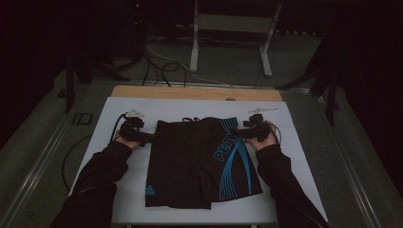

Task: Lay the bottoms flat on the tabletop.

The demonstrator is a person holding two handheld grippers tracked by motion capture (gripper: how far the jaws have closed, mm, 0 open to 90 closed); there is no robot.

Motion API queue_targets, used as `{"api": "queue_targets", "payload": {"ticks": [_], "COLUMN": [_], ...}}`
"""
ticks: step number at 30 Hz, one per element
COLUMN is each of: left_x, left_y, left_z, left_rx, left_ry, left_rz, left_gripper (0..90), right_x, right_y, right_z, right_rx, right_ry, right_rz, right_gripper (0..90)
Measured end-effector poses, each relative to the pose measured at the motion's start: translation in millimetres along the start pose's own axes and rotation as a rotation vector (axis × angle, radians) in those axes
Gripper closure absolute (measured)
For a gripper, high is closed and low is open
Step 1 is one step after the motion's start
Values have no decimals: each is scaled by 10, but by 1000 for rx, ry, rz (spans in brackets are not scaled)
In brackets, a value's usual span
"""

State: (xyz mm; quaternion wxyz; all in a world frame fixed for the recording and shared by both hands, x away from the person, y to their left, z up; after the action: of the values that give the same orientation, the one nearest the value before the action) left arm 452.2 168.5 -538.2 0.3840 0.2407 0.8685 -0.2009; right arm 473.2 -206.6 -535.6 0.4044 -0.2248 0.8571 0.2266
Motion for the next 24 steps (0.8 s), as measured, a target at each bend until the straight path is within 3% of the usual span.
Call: {"api": "queue_targets", "payload": {"ticks": [2, 3, 4, 10, 14, 16, 18, 19, 20, 21, 24], "left_x": [-3, -6, -6, 19, 74, 88, 80, 80, 75, 71, 33], "left_y": [15, 51, 60, 93, 114, 121, 133, 133, 129, 126, 113], "left_z": [30, 106, 129, 286, 382, 409, 417, 417, 422, 425, 408], "left_rx": [0, -21, -14, 13, 16, 11, 6, 6, 13, 9, 7], "left_ry": [2, 6, 5, 12, 36, 26, 18, 18, 13, 12, -6], "left_rz": [-1, -11, -17, -70, -79, -85, -93, -93, -85, -83, -81], "left_gripper": [74, 74, 112, 193, 299, 392, 473, 526, 526, 623, 748], "right_x": [-3, 1, 12, 35, 46, 61, 72, 72, 78, 79, 82], "right_y": [-29, -61, -144, -269, -291, -294, -299, -299, -295, -290, -274], "right_z": [28, 53, 111, 235, 306, 339, 361, 361, 371, 379, 380], "right_rx": [-8, -2, 14, 41, 47, 44, 60, 60, 59, 68, 68], "right_ry": [-5, 1, 0, 28, 47, 66, 75, 75, 82, 88, 104], "right_rz": [17, 34, 65, 116, 131, 143, 140, 140, 138, 129, 122], "right_gripper": [245, 259, 306, 329, 373, 422, 522, 522, 560, 664, 823]}}
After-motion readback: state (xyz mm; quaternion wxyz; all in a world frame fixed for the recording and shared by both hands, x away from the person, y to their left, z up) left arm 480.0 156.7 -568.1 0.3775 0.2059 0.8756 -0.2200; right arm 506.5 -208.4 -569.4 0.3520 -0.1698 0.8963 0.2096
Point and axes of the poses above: each handheld gripper's, and its own axes: z roughly forward along the jaws, x roughly out of its underside, y roughly to its left, the point moved 7 cm from there along z, roughly forward along the jaws, and after that the axes turned 4 degrees about -y, right-handed, at the moved point
